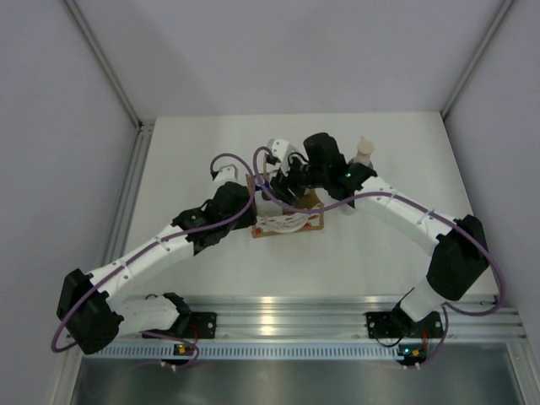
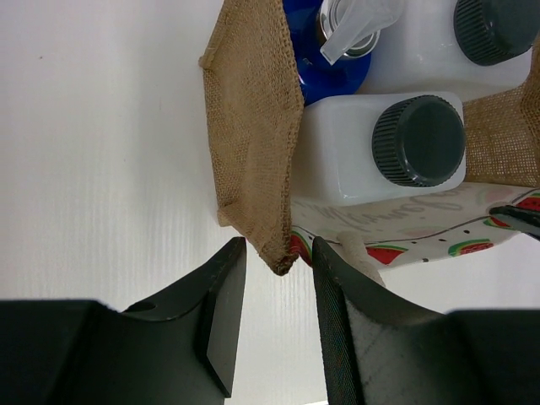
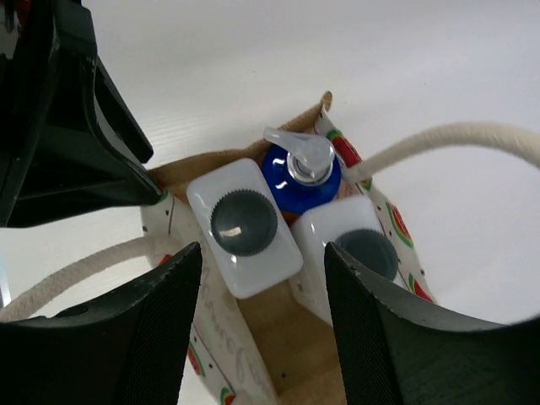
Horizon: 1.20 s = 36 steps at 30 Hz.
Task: Take the personal care products out of the canvas bag
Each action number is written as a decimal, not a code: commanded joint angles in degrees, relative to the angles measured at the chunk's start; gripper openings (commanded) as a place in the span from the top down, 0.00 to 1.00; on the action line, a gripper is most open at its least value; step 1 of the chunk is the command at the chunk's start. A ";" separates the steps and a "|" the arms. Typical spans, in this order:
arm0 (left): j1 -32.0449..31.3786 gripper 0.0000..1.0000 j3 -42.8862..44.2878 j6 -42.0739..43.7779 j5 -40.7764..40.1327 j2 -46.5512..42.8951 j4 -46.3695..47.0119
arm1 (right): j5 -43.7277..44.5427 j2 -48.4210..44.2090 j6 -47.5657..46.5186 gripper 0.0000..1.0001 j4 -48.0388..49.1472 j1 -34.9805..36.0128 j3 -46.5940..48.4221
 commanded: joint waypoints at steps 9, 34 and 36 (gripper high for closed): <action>0.01 0.59 1.38 -0.74 -2.88 0.04 0.25 | -15.05 10.48 -13.25 0.45 -8.01 0.69 9.13; 0.01 0.58 1.21 -0.92 -2.71 -0.05 0.25 | -15.33 20.85 -14.32 0.51 -2.83 0.69 8.34; 0.01 0.59 1.21 -0.83 -2.71 -0.05 0.25 | -15.33 20.94 -14.23 0.53 -2.04 0.69 7.82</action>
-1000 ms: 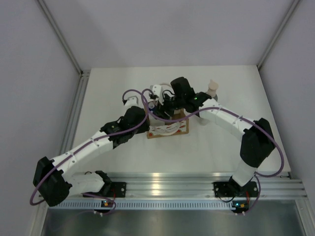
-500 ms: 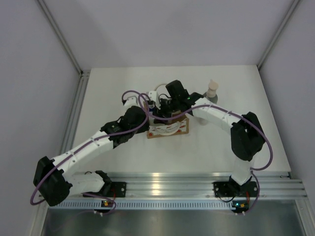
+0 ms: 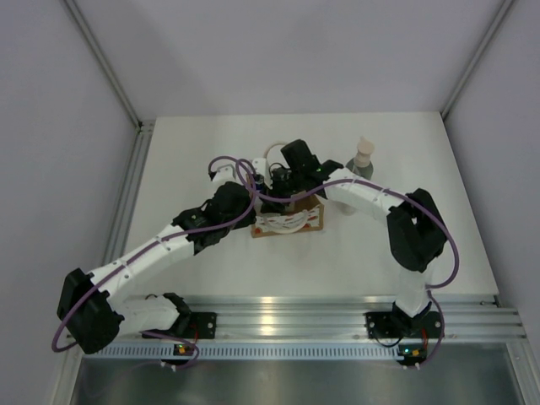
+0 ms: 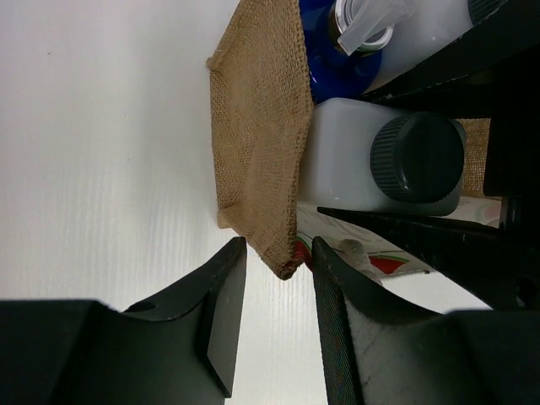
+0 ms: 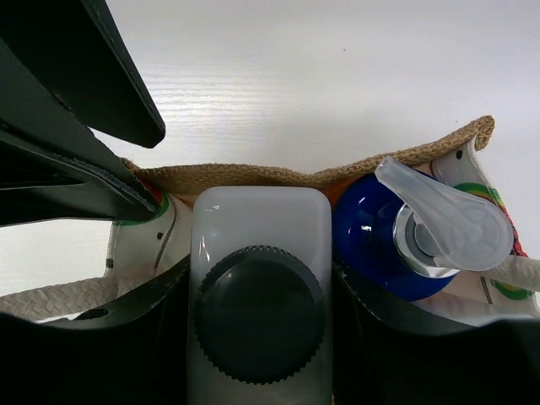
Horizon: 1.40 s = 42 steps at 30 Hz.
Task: Take the personal care products out of the canvas bag
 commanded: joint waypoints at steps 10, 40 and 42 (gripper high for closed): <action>-0.01 0.59 0.94 1.09 -1.38 -0.93 0.29 | -0.88 1.07 0.49 0.77 8.28 0.80 -5.63; -0.01 0.59 0.06 0.56 -2.34 -1.98 0.29 | 2.45 -14.05 20.52 1.00 38.52 -1.40 -20.57; -0.01 0.59 0.15 0.56 -2.34 -1.98 0.20 | 4.82 -14.75 21.23 1.00 38.96 -1.48 -20.75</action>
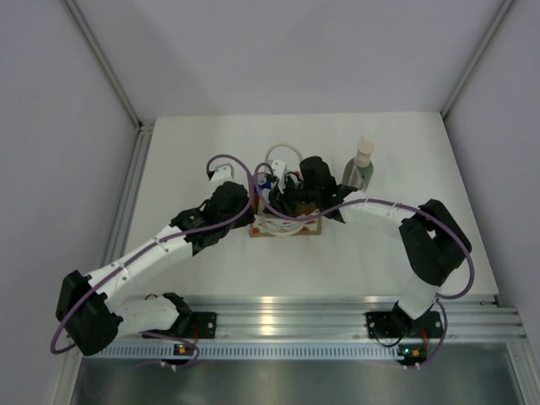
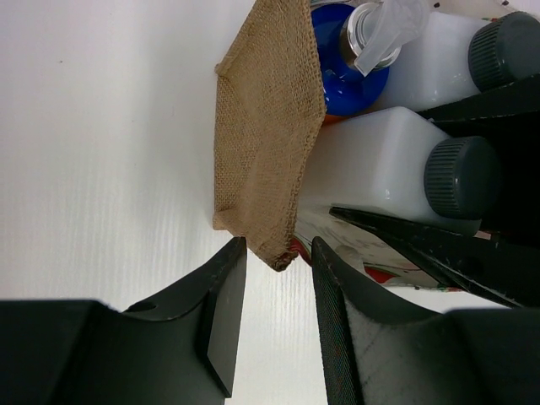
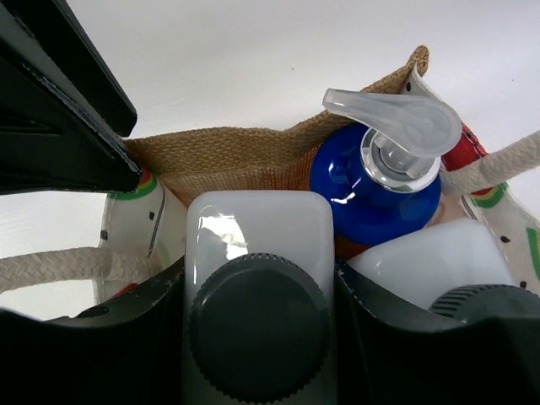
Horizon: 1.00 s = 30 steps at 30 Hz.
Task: Take the personal care products out of the canvas bag
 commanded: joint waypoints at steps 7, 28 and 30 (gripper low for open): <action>-0.01 0.58 0.35 0.39 -1.56 -1.09 0.44 | 5.75 -8.96 6.51 1.00 8.19 -0.61 0.51; -0.01 0.58 0.35 -0.40 -1.38 -0.47 0.44 | 19.10 -12.30 14.42 1.00 -1.39 -0.44 6.84; -0.01 0.58 0.35 -0.58 -1.29 -0.47 0.44 | 19.99 -12.74 14.42 1.00 -2.79 -0.17 7.54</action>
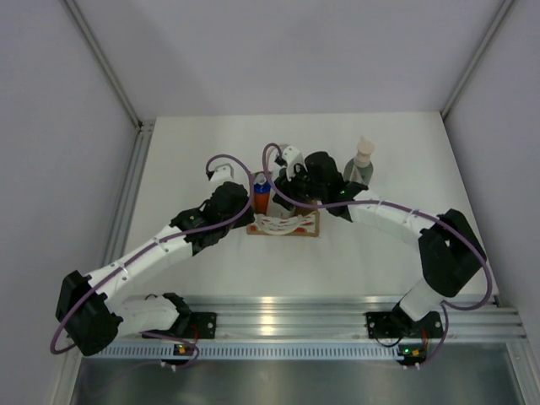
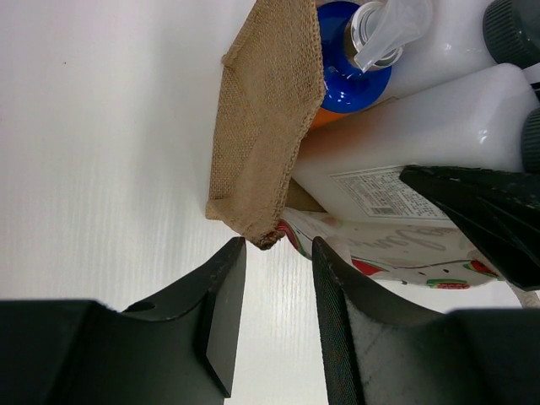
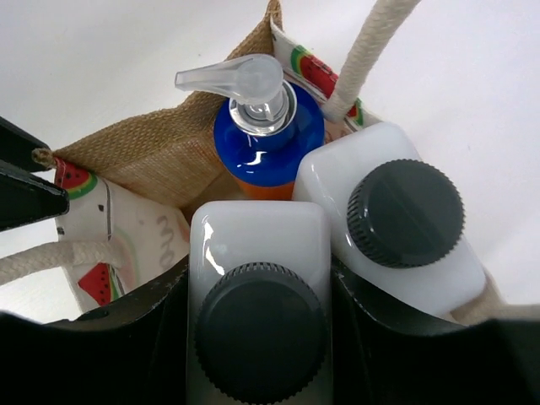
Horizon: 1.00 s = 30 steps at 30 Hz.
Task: Take the personal care products out of the canvas bag
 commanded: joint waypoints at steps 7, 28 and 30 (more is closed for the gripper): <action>-0.01 0.58 0.70 -0.47 -0.50 0.14 0.47 | 9.13 -7.58 -0.85 1.00 0.30 2.29 9.16; -0.01 0.59 0.52 -0.64 -0.15 0.32 0.55 | 10.02 -1.71 -1.29 1.00 2.84 2.91 5.73; -0.01 0.60 0.61 -0.56 0.02 0.32 0.64 | 10.02 0.06 -0.94 1.00 3.29 2.91 5.03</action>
